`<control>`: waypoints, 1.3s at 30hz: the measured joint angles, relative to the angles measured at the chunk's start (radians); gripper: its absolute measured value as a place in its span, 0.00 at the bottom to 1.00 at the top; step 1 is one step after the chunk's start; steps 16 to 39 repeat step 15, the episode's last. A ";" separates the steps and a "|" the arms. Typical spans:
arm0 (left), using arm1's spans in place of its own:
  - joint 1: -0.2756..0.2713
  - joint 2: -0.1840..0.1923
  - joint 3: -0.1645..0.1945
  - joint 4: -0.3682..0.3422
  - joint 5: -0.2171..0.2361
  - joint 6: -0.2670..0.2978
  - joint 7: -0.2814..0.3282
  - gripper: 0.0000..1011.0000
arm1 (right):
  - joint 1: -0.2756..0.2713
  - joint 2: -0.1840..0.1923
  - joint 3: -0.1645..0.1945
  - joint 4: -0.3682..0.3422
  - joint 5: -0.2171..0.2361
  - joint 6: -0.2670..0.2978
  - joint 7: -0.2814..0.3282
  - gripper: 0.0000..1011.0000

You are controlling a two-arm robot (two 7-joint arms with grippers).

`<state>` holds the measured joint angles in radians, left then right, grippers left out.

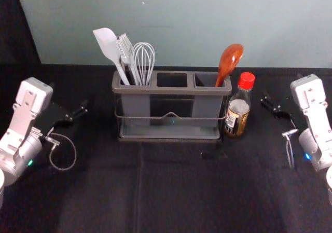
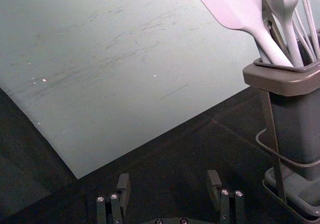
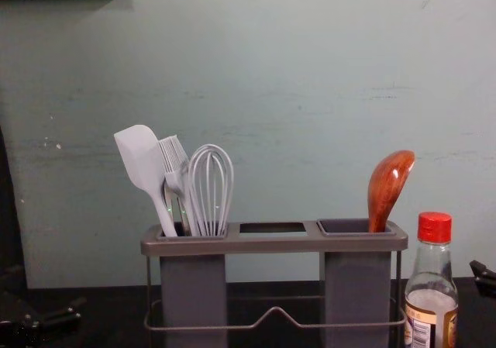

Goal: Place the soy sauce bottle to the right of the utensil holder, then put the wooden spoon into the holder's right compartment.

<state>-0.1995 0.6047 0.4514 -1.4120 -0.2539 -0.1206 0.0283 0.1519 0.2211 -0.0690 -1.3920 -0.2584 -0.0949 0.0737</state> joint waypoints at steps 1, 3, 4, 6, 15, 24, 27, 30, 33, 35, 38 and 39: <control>0.000 0.000 0.000 0.000 0.000 0.000 0.000 0.99 | 0.000 0.000 0.000 0.000 0.000 0.000 0.000 0.99; 0.000 0.000 0.000 0.000 0.000 0.000 0.000 0.99 | 0.000 0.000 0.000 0.000 0.000 0.000 0.000 0.99; 0.000 0.000 0.000 0.000 0.000 0.000 0.000 0.99 | 0.000 0.000 0.000 0.000 0.000 0.000 0.000 0.99; 0.000 0.000 0.000 0.000 0.000 0.000 0.000 0.99 | 0.000 0.000 0.000 0.000 0.000 0.000 0.000 0.99; 0.000 0.000 0.000 0.000 0.000 0.000 0.000 0.99 | 0.000 0.000 0.000 0.000 0.001 0.000 0.000 0.99; 0.000 0.000 0.000 0.000 0.000 0.000 0.000 0.99 | 0.000 0.000 0.000 0.000 0.001 0.000 0.000 0.99; 0.000 0.000 0.000 0.000 0.000 0.000 0.000 0.99 | 0.000 0.000 0.000 0.000 0.001 0.000 0.000 0.99; 0.000 0.000 0.000 0.000 0.000 0.000 0.000 0.99 | 0.000 0.000 0.000 0.000 0.001 0.000 0.000 0.99; 0.000 0.000 0.000 0.000 0.000 0.000 0.000 0.99 | 0.000 0.000 0.000 0.000 0.001 0.000 0.000 0.99; 0.000 0.000 0.000 0.000 0.000 0.000 0.000 0.99 | 0.000 0.000 0.000 0.000 0.001 0.000 0.000 0.99; 0.000 0.000 0.000 0.000 0.000 0.000 0.000 0.99 | 0.000 0.000 0.000 0.000 0.001 0.000 0.000 0.99; 0.000 0.000 0.000 0.000 0.000 0.000 0.000 0.99 | 0.000 0.000 0.000 0.000 0.001 0.000 0.000 0.99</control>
